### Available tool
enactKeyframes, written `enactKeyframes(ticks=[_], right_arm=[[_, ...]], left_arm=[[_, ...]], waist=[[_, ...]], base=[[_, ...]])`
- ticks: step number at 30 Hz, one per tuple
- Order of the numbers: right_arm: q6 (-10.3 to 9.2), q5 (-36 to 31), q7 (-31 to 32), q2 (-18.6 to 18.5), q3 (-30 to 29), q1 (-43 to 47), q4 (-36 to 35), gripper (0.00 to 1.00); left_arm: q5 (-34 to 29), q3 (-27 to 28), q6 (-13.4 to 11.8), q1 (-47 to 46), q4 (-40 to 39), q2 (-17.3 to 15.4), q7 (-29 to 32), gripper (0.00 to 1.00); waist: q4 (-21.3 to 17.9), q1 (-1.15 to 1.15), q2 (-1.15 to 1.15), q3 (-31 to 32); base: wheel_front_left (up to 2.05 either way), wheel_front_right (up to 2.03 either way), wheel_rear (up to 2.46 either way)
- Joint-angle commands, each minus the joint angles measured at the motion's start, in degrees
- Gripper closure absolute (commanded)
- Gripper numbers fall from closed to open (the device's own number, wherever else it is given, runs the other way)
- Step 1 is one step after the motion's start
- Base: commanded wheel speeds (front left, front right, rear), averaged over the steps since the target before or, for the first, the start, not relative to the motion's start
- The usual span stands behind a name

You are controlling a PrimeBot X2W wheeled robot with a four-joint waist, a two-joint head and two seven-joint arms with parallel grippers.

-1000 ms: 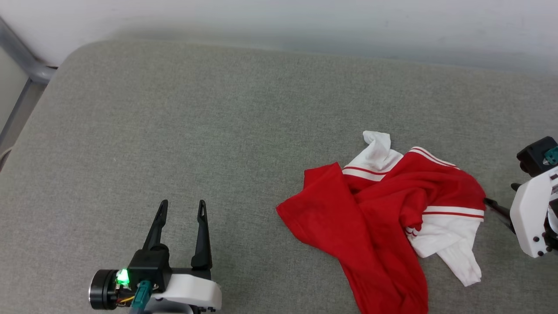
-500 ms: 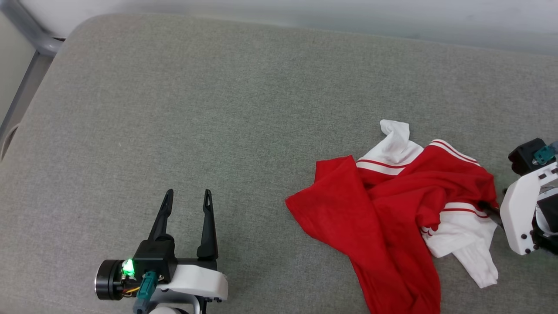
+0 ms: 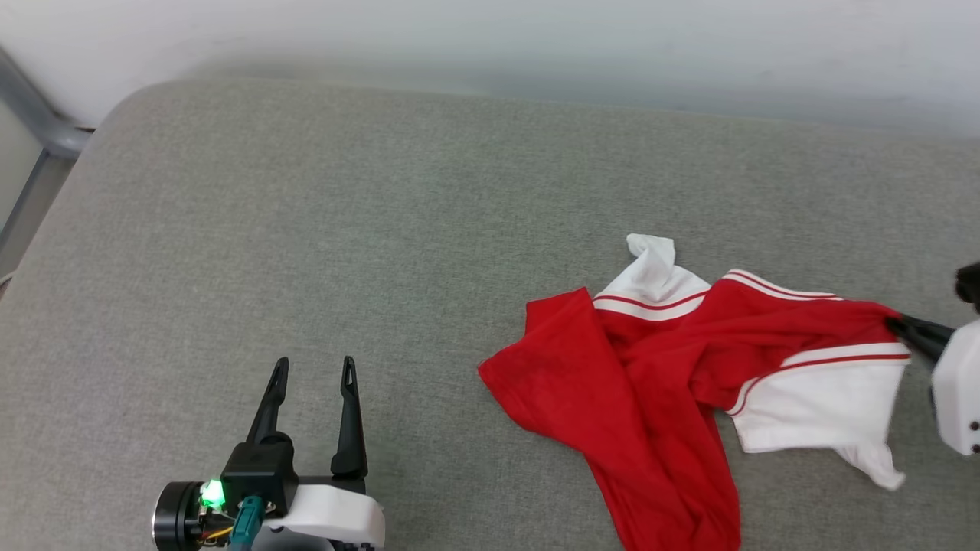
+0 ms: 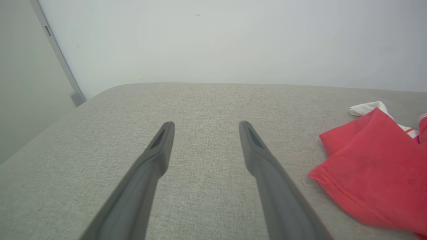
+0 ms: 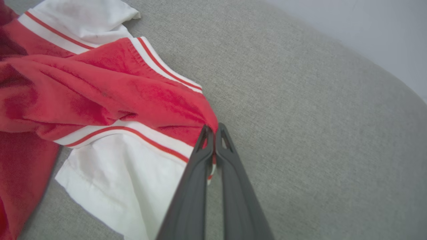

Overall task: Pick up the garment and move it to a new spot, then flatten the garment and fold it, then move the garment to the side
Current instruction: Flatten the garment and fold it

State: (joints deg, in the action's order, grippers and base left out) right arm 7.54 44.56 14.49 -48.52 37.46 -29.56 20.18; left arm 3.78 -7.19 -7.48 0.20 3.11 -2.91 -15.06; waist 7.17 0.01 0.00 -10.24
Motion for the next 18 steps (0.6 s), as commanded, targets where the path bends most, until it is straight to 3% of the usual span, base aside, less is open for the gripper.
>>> enactKeyframes(ticks=[1,6,13,18], right_arm=[[-0.09,0.63,-0.19,-1.08,-1.11,1.38,-1.06,1.0],[-0.09,-0.7,1.4,-4.13,-5.65,4.09,-4.49,1.0],[-0.09,-2.65,5.42,-2.74,-9.6,2.53,-6.16,1.0],[-0.09,-5.37,11.75,-1.74,-8.64,-0.44,-1.29,1.0]], left_arm=[[-0.01,0.16,0.33,0.62,-0.25,0.04,-0.16,0.0],[-0.14,0.38,0.44,0.6,-0.69,0.04,-0.16,0.0],[0.05,-0.38,0.66,-1.13,-1.02,0.05,-0.16,0.0],[0.43,-1.19,0.27,-2.69,-1.18,0.04,-0.16,0.0]], waist=[[-0.71,-0.01,0.0,0.61],[-1.2,-0.01,0.0,0.31],[-0.13,-0.01,0.0,-2.17],[1.59,-0.01,0.0,-4.68]], base=[[0.0,0.0,0.0],[0.0,0.0,0.0],[0.0,0.0,0.0],[0.0,0.0,0.0]])
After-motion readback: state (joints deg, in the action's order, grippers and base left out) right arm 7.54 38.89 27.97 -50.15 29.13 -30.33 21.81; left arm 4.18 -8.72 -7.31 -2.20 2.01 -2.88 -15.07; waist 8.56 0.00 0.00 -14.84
